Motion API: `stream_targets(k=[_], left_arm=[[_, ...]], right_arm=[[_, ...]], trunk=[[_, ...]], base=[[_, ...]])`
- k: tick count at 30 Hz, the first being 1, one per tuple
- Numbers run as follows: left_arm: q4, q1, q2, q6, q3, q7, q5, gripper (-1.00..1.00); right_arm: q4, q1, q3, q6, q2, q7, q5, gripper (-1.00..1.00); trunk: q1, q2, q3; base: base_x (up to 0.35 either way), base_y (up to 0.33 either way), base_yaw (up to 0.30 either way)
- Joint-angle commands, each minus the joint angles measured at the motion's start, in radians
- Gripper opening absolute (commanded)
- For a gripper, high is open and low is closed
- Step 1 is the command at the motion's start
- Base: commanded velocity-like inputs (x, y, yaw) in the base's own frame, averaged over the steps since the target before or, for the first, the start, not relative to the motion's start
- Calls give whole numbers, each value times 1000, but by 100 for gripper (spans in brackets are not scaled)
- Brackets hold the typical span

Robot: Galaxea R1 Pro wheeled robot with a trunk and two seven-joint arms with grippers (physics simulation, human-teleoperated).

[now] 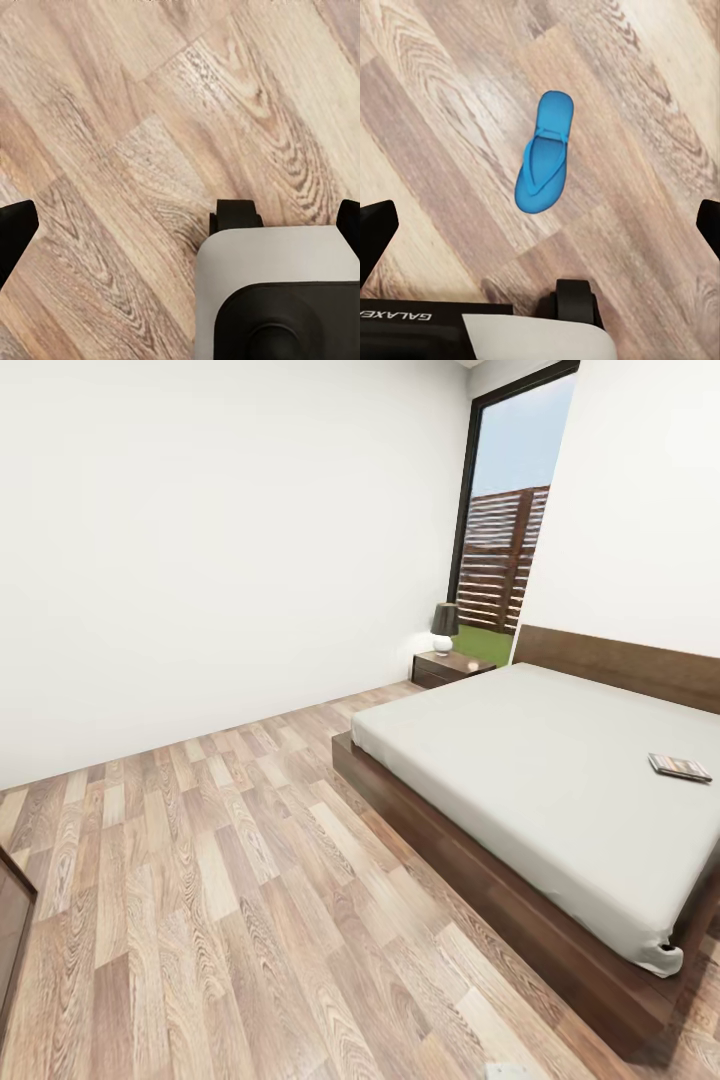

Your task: In the bedroom, move the book from the bed onto either nightstand, and place the two sandals side by side next to the bed.

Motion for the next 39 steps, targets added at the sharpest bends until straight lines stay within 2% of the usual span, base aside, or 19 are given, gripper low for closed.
stream_targets(k=[1, 39], left_arm=[[1, -1, 0, -4, -1, 2, 0, 100], [1, -1, -5, -22, -3, 2, -1, 100]], right_arm=[[-2, 0, -5, 6, 0, 4, 7, 100], [-1, -1, 0, 2, 7, 4, 7, 100]], trunk=[[0, 0, -1], [0, 0, -1]], base=[[70, 0, 0], [36, -3, 0]])
